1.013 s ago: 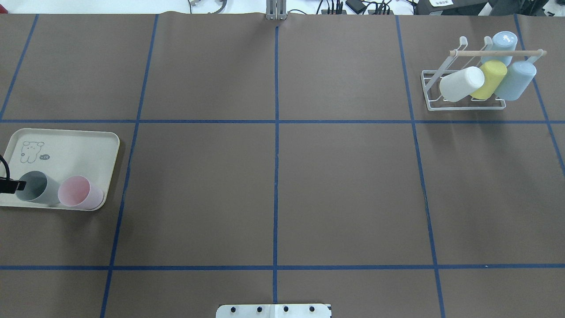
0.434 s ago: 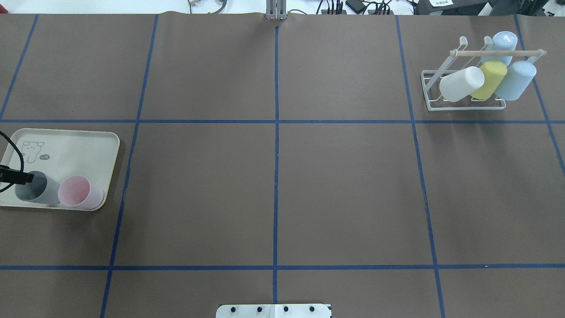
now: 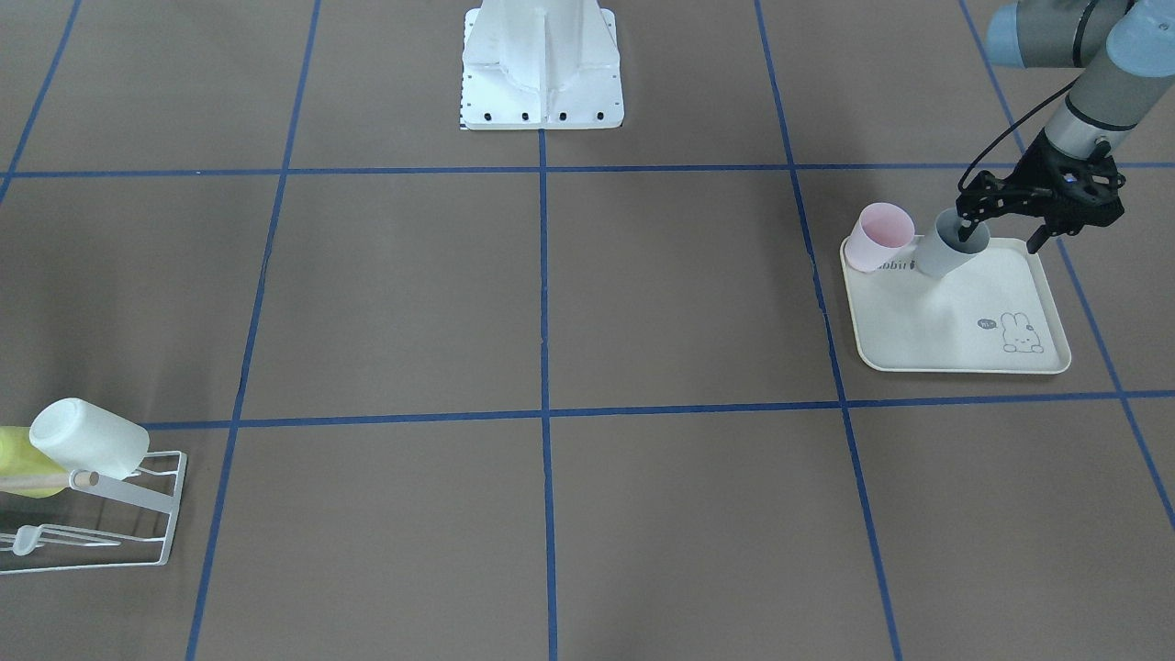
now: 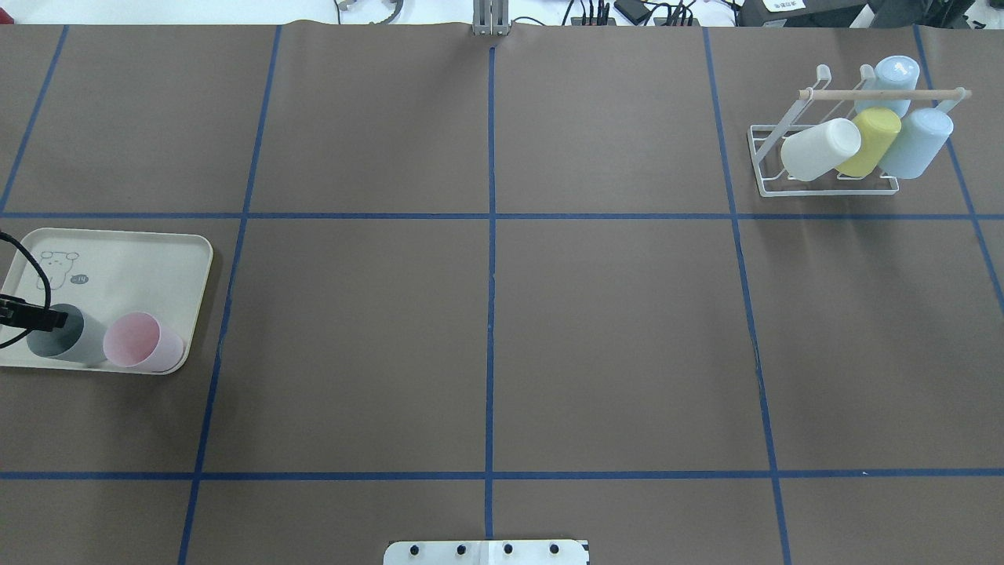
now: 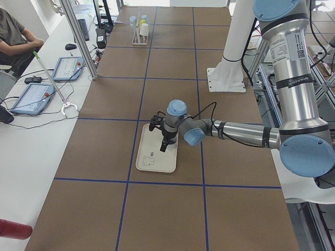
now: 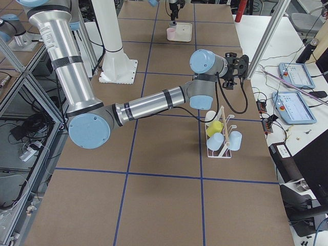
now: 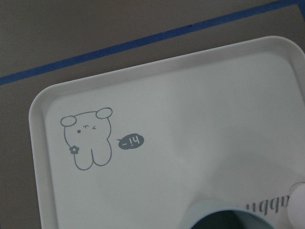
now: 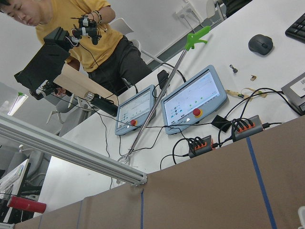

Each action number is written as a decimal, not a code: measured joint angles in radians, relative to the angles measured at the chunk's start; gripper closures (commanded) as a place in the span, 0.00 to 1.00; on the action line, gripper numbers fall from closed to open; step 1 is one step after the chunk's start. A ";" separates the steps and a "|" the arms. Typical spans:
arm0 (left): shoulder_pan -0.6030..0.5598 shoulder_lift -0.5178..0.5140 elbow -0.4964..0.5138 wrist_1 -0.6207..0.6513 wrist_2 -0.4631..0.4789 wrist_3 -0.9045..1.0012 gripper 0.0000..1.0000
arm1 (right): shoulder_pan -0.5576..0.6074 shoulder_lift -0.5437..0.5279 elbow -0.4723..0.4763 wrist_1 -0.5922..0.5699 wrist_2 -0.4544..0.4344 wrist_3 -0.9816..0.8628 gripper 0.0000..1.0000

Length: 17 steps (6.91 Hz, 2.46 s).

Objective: Transfer IKEA cup to right arm and place on rack

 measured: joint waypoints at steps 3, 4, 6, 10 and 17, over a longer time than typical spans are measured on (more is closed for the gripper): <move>0.028 0.000 0.008 0.004 0.000 -0.003 0.80 | 0.000 0.000 0.000 0.000 0.001 0.000 0.00; 0.031 0.000 0.009 0.004 0.000 -0.003 1.00 | 0.000 0.000 0.001 0.000 0.002 0.000 0.00; 0.031 0.002 0.008 0.004 0.000 -0.002 1.00 | 0.000 0.001 0.001 0.000 0.003 0.000 0.00; -0.176 -0.022 -0.004 0.040 -0.002 0.005 1.00 | -0.007 0.010 0.001 -0.002 0.004 0.001 0.00; -0.226 -0.340 -0.007 0.071 0.196 -0.835 1.00 | -0.152 0.031 0.043 0.001 -0.060 0.084 0.00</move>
